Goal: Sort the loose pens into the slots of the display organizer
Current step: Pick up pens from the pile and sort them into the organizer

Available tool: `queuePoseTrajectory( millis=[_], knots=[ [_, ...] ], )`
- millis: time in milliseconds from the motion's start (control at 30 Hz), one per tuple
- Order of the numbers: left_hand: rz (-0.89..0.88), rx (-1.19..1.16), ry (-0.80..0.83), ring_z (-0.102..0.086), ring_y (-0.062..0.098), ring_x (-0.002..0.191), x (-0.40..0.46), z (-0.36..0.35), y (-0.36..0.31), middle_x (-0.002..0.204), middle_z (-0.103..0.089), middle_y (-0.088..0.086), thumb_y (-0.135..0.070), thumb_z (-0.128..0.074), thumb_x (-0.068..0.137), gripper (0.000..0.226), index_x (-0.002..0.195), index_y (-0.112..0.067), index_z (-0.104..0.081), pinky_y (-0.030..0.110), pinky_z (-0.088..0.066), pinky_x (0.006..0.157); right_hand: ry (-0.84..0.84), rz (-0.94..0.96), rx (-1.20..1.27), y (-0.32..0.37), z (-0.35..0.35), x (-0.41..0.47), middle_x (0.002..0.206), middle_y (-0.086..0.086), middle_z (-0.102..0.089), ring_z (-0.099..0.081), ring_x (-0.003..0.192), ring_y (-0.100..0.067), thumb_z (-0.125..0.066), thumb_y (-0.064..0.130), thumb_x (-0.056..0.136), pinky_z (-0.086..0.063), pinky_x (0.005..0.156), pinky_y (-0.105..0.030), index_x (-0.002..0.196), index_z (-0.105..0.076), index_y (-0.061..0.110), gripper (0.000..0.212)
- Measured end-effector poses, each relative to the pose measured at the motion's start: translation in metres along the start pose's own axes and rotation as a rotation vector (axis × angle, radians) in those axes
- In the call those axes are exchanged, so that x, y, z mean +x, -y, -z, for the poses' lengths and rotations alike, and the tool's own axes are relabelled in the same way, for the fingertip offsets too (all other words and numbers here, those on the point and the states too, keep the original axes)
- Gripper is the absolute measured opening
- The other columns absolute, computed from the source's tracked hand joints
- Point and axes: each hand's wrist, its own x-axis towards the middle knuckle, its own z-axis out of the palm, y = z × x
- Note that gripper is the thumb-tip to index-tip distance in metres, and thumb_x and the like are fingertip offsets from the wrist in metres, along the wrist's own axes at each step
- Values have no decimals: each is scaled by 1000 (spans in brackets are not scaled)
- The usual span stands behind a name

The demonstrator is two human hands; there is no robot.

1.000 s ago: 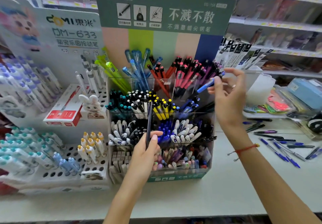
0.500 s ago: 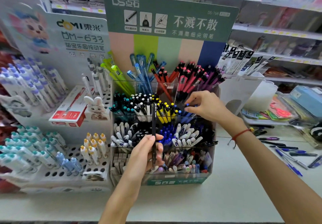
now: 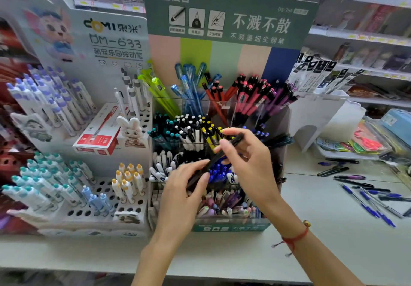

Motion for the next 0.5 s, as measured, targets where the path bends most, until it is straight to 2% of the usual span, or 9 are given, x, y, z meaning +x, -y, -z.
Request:
queuePoseTrajectory(
  millis=[67, 133, 267, 367, 433, 500],
  knots=[
    [-68, 305, -84, -33, -5, 130, 0, 1, 21, 135, -46, -22, -35, -58, 91, 47, 137, -34, -47, 23, -29, 109, -169, 56, 5, -5, 2, 0, 84, 2, -71, -69, 81, -9, -61, 14, 93, -54, 74, -20, 107, -60, 18, 15],
    [-60, 441, -94, -31, 1, 133, -1, 1, 36, 142, -46, -10, -24, -65, 89, 56, 141, -24, -44, 32, -26, 113, -246, 140, -71, -11, -2, 1, 84, 3, -70, -67, 77, -9, -62, 16, 92, -53, 70, -19, 105, -57, 22, 16],
    [-101, 539, -88, -42, 12, 133, -1, 1, 48, 140, -51, -4, -11, -68, 85, 59, 140, -18, -48, 34, -30, 111, -172, 285, -354, -37, -20, 7, 76, 3, -66, -62, 65, -9, -61, 21, 94, -53, 59, -28, 115, -55, 17, 22],
    [-90, 547, -88, -44, 13, 131, 0, 4, 48, 139, -51, -5, -12, -66, 86, 55, 138, -20, -50, 32, -34, 109, 6, 364, -647, -56, -34, 11, 68, 3, -62, -53, 55, -9, -61, 25, 94, -47, 49, -26, 113, -58, 16, 21],
    [-84, 552, -82, -43, 13, 131, 1, 5, 49, 139, -50, -6, -13, -66, 86, 55, 138, -22, -50, 29, -32, 108, 102, 424, -807, -72, -43, 6, 76, 3, -66, -57, 70, -12, -66, 22, 90, -47, 52, -23, 109, -63, 15, 20],
    [-82, 544, -74, -42, 12, 132, 1, 6, 49, 139, -50, -7, -13, -65, 87, 55, 139, -23, -49, 27, -29, 109, 116, 458, -949, -86, -49, -3, 94, 1, -69, -57, 91, -19, -66, 19, 89, -52, 66, -28, 114, -64, 14, 25]
  ],
)
